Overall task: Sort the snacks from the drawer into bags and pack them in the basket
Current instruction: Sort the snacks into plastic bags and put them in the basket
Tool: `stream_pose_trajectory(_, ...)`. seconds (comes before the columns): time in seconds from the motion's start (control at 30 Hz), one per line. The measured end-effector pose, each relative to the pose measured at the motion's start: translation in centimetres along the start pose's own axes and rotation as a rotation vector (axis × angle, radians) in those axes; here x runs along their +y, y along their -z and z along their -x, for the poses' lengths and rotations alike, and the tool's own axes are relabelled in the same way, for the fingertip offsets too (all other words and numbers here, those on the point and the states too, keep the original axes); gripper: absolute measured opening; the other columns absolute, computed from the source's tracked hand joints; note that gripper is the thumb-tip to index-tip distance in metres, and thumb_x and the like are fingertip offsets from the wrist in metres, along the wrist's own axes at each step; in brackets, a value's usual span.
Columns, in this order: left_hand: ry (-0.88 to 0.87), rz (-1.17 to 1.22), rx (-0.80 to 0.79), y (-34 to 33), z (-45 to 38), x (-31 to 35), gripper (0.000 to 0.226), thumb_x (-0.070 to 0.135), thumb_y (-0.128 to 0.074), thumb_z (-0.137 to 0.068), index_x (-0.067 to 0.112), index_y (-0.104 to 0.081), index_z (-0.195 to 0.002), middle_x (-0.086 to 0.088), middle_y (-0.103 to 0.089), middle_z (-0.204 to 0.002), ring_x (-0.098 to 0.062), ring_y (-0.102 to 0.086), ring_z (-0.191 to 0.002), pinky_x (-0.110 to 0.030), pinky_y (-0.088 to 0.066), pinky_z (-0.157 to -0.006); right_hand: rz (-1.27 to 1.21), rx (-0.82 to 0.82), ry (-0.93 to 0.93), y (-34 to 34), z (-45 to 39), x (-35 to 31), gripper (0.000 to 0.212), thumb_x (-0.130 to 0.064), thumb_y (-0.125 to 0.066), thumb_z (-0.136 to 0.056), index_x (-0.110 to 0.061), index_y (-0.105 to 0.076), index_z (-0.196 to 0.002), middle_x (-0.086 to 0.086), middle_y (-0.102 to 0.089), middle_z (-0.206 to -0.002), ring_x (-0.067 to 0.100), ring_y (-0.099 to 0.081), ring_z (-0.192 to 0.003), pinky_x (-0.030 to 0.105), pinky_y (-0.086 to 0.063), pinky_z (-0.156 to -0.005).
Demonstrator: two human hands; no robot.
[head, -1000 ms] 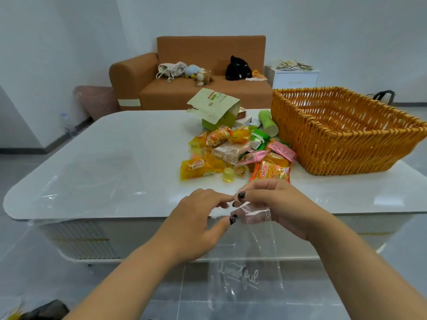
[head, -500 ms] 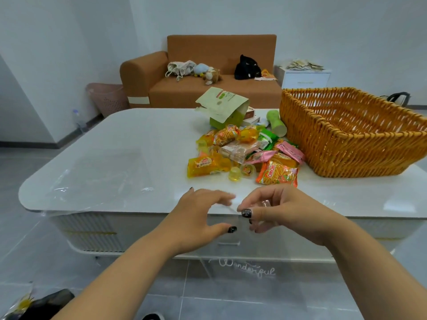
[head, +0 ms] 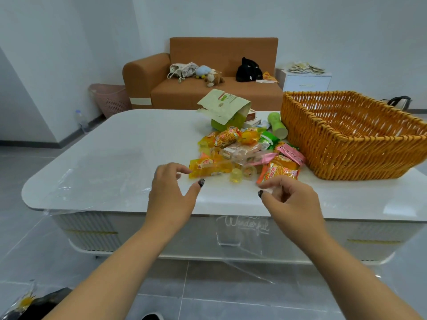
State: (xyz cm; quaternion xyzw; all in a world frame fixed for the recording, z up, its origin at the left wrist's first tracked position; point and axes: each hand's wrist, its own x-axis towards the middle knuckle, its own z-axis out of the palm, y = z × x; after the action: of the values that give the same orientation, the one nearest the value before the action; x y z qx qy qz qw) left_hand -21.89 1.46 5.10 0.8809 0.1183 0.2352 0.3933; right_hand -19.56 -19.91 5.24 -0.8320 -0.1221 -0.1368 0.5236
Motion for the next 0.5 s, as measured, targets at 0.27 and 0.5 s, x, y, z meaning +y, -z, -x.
stream_pose_trajectory(0.27,0.377,0.818,-0.737,-0.1,1.8,1.8,0.075,0.071,-0.054,-0.073,0.025,-0.056,-0.132,0.003,-0.064,-0.129,-0.018,-0.061,-0.120,-0.052,-0.045,-0.102,-0.165,-0.239,0.097,-4.1,2.9,-2.3,0.038,-0.007,-0.072,-0.077,-0.033,-0.060,-0.102,-0.016,-0.062,-0.082,0.005,-0.060,-0.081,0.010,-0.043,-0.070)
stream_pose_trajectory(0.5,0.481,0.933,-0.536,0.6,0.9,1.3,0.030,0.012,-0.058,-0.095,0.012,-0.058,-0.125,-0.013,-0.071,-0.114,-0.030,-0.067,-0.109,-0.056,-0.054,-0.090,-0.199,-0.497,0.104,-3.7,2.8,-2.1,0.064,-0.023,-0.077,-0.075,-0.042,-0.045,-0.127,-0.018,-0.055,-0.124,-0.004,-0.049,-0.121,0.020,-0.044,-0.096)
